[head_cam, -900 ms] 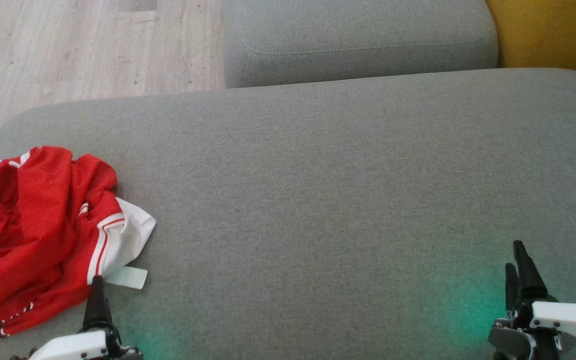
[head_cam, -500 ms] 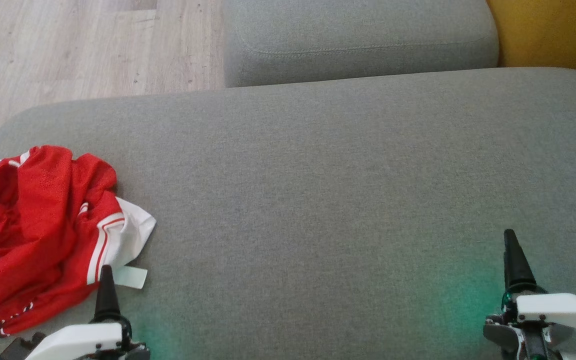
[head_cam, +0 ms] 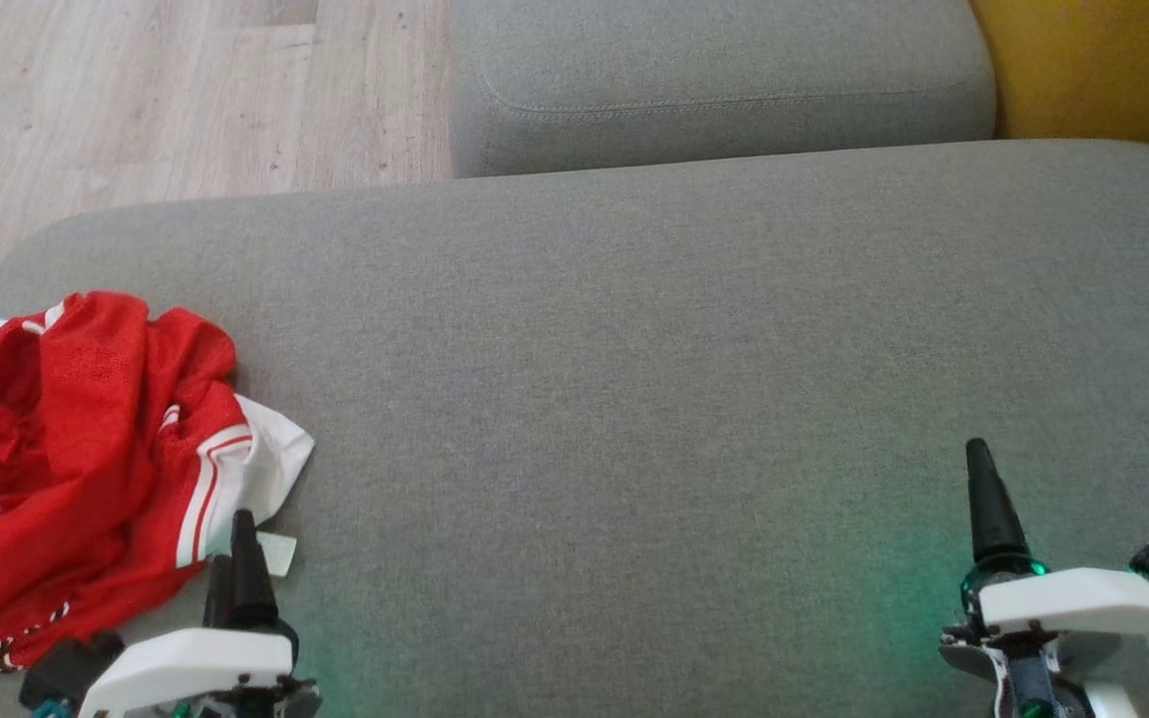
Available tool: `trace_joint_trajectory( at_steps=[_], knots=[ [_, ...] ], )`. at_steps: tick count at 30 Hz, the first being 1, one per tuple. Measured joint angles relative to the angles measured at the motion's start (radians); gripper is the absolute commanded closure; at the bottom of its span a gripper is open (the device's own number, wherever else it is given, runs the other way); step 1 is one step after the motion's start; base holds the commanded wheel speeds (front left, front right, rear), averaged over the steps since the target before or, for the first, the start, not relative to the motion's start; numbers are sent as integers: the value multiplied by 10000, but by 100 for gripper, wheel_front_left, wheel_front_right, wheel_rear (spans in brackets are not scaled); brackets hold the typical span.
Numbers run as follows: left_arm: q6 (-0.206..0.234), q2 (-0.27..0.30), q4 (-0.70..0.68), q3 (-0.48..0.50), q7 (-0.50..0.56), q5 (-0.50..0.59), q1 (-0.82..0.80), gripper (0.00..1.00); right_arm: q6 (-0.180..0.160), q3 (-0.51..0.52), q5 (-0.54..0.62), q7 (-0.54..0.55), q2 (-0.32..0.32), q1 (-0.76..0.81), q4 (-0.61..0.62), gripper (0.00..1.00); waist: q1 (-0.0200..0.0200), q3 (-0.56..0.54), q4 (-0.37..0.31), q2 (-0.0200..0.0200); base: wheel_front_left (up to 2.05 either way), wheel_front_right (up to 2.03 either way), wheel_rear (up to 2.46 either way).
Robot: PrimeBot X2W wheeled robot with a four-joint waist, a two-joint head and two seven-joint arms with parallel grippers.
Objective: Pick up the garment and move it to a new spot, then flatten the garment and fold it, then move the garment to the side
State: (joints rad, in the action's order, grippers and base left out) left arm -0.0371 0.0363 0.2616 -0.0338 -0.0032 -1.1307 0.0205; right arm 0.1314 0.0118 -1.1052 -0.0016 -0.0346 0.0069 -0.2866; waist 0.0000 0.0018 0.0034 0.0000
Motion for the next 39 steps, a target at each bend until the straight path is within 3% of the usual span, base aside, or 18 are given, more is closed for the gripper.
trace_joint_trajectory(
  at_steps=[39],
  knots=[
    [1183, 263, -945, -1549, -1068, 5032, 2, 0, 0, -1321, 5486, -1058, -21, -152, 604, 0, 0, -242, 32, 0, 0, 0, 0]
  ],
)
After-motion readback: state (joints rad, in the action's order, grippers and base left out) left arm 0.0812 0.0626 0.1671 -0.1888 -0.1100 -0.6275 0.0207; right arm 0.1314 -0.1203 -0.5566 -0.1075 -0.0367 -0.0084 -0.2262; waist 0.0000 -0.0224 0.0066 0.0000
